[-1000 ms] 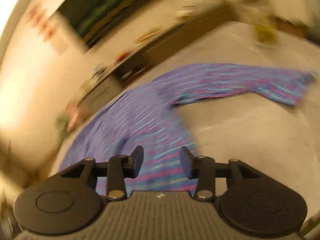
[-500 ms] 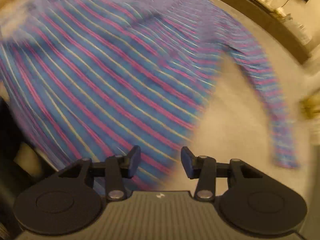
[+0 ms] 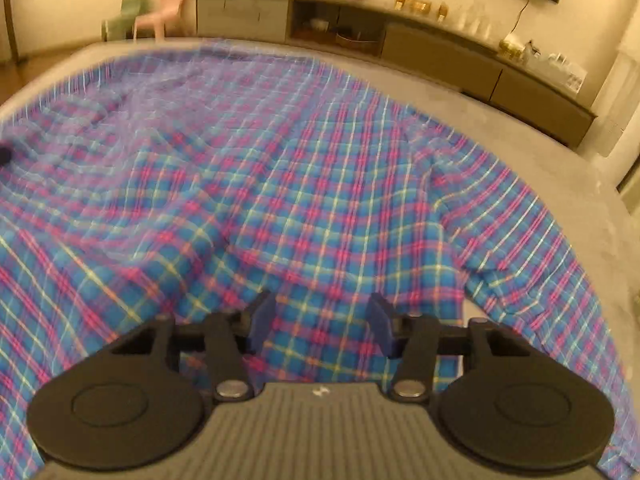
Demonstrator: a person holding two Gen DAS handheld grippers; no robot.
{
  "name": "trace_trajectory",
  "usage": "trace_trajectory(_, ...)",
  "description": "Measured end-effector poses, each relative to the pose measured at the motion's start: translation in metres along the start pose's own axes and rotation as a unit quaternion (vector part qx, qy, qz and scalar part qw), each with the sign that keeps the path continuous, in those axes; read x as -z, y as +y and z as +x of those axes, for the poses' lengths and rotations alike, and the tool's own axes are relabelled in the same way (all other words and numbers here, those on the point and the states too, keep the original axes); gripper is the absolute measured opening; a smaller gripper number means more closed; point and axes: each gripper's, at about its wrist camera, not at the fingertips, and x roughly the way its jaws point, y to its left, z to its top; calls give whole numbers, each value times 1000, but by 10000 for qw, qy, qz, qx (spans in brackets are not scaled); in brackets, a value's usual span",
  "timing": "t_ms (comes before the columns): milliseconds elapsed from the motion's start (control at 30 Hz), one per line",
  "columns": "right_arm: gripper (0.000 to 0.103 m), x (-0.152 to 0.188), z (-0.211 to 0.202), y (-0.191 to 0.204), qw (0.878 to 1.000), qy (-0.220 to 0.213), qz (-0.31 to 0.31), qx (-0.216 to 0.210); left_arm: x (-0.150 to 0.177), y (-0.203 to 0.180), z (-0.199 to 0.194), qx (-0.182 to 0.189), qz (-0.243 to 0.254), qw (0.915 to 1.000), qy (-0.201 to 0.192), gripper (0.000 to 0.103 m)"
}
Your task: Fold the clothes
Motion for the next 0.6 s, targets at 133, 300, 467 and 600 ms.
trace_trajectory(133,55,15,-10,-28,9975,90,66,696,-23,29,16,-770,-419,9961,-137,78)
trace_trajectory(300,39,38,-65,12,9979,-219,-136,591,-14,20,-24,-590,-503,9958,-482,77)
trace_trajectory(467,50,56,-74,127,9892,-444,-871,-1093,36,-13,-42,-222,22,9996,-146,77)
trace_trajectory(600,50,82,-71,148,9882,-93,-991,-1168,71,-19,-56,-147,272,9995,52,77)
